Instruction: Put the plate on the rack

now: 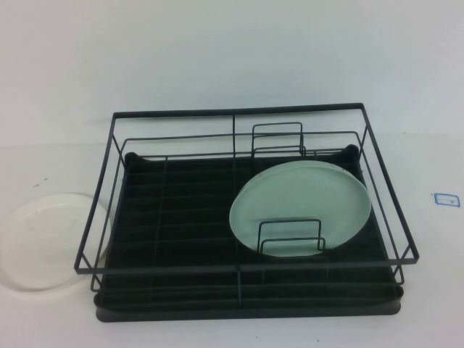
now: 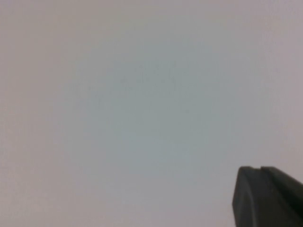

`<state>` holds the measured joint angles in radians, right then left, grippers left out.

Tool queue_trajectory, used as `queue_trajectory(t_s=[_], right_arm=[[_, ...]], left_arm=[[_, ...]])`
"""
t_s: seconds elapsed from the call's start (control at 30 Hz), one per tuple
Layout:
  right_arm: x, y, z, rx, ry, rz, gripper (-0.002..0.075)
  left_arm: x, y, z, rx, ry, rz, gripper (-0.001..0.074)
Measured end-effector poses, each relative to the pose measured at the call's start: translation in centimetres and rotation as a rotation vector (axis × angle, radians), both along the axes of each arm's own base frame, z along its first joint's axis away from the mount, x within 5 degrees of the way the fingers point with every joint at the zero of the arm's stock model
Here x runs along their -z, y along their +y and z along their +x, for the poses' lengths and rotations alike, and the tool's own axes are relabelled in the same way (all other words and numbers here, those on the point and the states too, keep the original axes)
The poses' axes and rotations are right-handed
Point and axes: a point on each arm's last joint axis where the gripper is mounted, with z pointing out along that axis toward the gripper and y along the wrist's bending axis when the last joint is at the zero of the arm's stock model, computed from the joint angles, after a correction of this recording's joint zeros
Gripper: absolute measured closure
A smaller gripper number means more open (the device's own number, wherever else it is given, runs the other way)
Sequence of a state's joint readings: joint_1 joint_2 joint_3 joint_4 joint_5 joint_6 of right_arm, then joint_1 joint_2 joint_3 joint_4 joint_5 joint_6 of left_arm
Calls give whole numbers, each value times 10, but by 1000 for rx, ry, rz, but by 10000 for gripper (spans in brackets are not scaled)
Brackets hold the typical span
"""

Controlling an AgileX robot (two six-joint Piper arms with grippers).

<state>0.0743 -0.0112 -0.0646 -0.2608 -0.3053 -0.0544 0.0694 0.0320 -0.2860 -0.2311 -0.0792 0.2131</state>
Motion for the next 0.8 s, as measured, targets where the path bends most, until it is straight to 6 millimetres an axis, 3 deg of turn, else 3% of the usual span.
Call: queue_trajectory(t_s=[0.17,0.37,0.6,0.7,0.8], right_arm=[[-37,-5,-9,55,53,-27,708],[-57,-17,5,157,335,135,708],[-65,-13,40,145,588,285,708],[-61,-9,46,111,662,308,708],[-54,-4,47,73,753,302,708]], left_arm=[[-28,-5,28,66,314,6,734],[-46,1,96,68,489,-70,734],[-12,8,203,94,982,-142,732],[7,32,238,49,1112,-243,715],[26,59,264,105,1265,-339,602]])
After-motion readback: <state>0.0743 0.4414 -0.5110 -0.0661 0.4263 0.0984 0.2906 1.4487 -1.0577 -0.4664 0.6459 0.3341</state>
